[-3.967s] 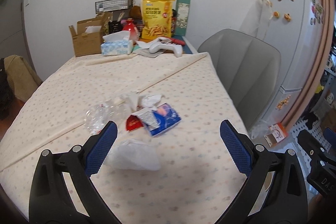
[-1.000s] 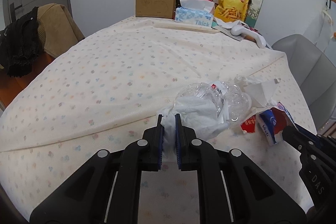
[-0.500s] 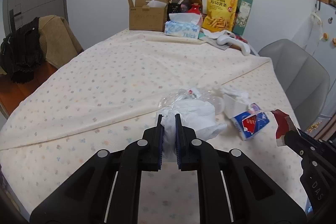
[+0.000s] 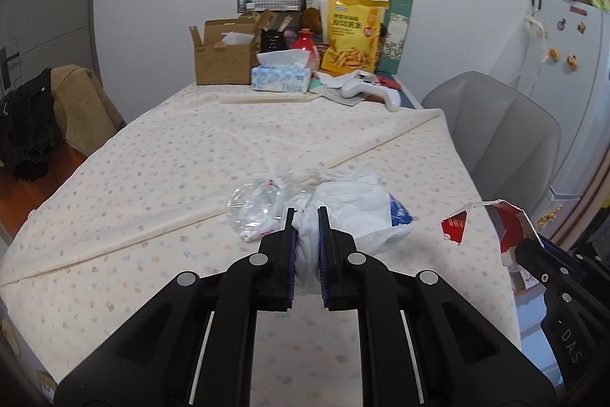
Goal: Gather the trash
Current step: 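Carry the white bag and red wrapper over the floor bin with both grippers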
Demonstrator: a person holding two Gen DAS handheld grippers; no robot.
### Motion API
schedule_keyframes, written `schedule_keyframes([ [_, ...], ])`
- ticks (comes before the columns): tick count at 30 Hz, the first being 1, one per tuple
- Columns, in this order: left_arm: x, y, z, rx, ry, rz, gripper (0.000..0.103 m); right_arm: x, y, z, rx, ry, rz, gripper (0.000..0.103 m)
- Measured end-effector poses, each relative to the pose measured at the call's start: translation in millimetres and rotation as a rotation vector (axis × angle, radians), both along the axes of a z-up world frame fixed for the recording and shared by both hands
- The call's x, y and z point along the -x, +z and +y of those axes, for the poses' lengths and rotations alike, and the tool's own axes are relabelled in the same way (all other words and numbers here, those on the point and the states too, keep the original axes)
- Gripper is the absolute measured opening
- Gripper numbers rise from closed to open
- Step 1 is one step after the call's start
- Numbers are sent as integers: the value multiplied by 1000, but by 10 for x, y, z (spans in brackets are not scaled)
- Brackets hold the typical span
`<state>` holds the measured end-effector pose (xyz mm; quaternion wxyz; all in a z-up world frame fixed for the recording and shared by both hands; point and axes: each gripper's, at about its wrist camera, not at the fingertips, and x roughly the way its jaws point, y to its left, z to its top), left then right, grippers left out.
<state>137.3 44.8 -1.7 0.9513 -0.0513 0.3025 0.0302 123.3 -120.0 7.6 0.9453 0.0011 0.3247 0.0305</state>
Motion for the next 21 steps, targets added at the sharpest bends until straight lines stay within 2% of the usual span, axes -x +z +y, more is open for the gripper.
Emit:
schedule_keyframes([
  [21,73,110,-1290,-35,-222,-17,11,462,48,-1269,-7,-249,-22,10],
])
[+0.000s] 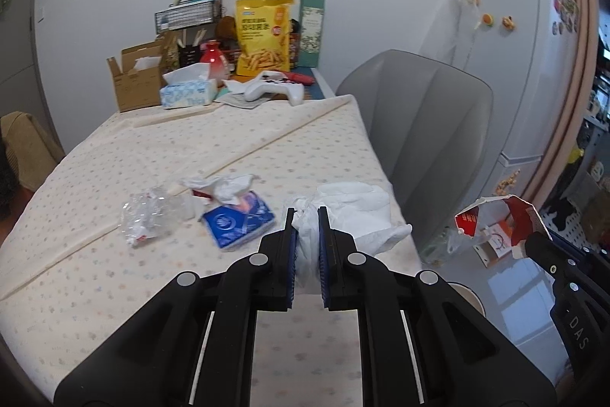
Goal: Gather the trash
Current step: 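Carry the white bag and red wrapper over the floor bin with both grippers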
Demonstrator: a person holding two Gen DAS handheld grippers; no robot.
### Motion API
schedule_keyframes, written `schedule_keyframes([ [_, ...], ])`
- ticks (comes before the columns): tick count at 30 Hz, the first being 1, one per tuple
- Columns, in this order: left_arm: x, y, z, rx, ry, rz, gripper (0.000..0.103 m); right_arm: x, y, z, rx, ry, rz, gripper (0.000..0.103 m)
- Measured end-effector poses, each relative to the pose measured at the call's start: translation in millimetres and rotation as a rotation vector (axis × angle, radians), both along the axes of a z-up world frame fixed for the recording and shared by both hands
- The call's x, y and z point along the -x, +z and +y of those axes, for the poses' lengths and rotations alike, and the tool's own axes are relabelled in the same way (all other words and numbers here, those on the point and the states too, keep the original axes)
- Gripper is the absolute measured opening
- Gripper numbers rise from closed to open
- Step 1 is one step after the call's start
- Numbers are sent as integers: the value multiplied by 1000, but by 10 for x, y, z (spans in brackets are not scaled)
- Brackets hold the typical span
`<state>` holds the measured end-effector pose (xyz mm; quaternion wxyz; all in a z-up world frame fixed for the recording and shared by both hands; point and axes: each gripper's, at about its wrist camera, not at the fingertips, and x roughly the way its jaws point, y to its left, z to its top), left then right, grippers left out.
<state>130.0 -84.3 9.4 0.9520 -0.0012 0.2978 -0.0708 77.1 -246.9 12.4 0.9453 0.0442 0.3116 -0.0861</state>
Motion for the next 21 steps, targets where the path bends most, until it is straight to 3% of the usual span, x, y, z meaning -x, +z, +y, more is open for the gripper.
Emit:
schedule_keyframes([
  [21,-122,-210,-1324,-73,-201,48,11,203,-334,-1201,-70,-208,45,10],
])
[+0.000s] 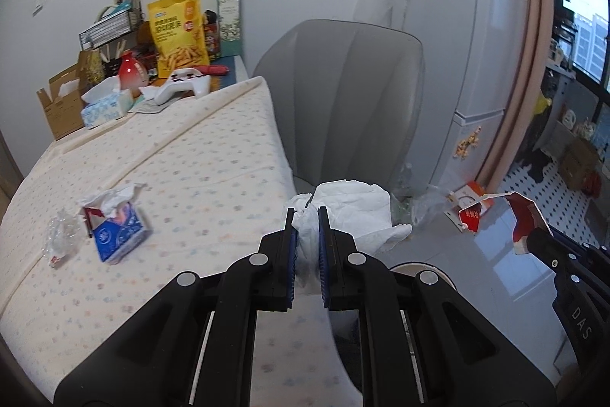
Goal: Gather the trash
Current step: 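Carry the white bag and red wrapper over the floor bin with both grippers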
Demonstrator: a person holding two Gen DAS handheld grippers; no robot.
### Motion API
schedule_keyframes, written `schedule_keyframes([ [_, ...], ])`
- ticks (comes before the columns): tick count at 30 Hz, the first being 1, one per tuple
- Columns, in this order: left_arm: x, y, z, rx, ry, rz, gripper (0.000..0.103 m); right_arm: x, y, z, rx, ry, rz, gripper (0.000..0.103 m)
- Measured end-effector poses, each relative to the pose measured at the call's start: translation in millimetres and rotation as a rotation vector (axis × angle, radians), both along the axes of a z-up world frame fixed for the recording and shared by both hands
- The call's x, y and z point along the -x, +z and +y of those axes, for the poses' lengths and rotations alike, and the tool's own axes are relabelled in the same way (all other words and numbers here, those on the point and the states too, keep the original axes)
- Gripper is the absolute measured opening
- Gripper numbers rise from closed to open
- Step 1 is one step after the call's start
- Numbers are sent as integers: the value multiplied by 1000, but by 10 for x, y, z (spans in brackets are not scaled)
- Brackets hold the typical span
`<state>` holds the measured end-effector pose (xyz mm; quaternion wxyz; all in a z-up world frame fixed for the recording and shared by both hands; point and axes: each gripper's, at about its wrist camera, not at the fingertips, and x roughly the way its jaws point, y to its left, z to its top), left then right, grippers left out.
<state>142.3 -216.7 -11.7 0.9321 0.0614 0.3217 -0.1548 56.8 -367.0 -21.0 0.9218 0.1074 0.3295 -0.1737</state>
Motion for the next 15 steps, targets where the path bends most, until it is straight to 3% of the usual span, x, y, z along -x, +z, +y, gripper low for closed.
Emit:
schedule_keyframes([
  [15,-242,-361,-789,-61,-97,79,11,-72,-429,-718,-59,-99,68,10],
])
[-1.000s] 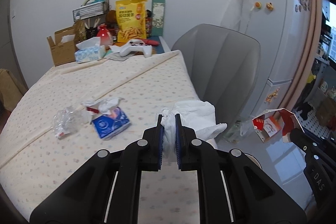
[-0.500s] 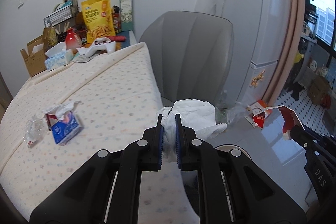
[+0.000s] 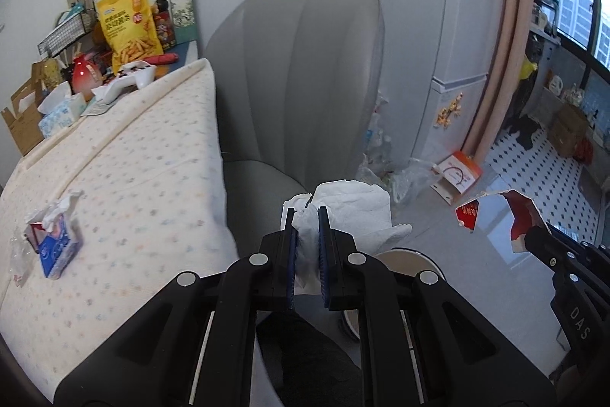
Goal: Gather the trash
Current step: 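Carry the white bag and red wrapper over the floor bin with both grippers, then open both grippers to drop the bag and wrapper into the bin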
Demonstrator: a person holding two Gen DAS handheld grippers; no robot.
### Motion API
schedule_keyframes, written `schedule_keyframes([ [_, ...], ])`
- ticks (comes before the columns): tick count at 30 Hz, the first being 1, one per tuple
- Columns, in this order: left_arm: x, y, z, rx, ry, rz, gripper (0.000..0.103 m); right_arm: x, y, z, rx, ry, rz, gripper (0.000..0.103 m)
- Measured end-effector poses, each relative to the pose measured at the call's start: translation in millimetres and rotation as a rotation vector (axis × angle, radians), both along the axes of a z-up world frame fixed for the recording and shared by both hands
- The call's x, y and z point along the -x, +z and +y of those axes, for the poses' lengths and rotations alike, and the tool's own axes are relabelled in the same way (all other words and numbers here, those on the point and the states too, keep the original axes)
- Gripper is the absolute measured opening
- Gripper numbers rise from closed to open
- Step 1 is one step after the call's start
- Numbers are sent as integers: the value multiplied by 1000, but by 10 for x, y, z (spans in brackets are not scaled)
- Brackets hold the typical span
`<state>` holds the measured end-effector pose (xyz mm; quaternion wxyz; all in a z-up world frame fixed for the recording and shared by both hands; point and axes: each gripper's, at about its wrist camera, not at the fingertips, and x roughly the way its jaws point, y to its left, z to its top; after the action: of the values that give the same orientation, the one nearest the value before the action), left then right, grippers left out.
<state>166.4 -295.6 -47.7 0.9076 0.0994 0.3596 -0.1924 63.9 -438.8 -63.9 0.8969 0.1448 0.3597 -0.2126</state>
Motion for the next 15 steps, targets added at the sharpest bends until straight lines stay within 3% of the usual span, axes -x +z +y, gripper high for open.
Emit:
schedule_keyframes([
  [12,-241,-317,-472,-34,-63,66,11,-213,-339,-385,-37,-51,66,10],
  [15,-268,-363,-507,-44,-65,73,11,-262,-435,-466,-58,-59,84,15],
])
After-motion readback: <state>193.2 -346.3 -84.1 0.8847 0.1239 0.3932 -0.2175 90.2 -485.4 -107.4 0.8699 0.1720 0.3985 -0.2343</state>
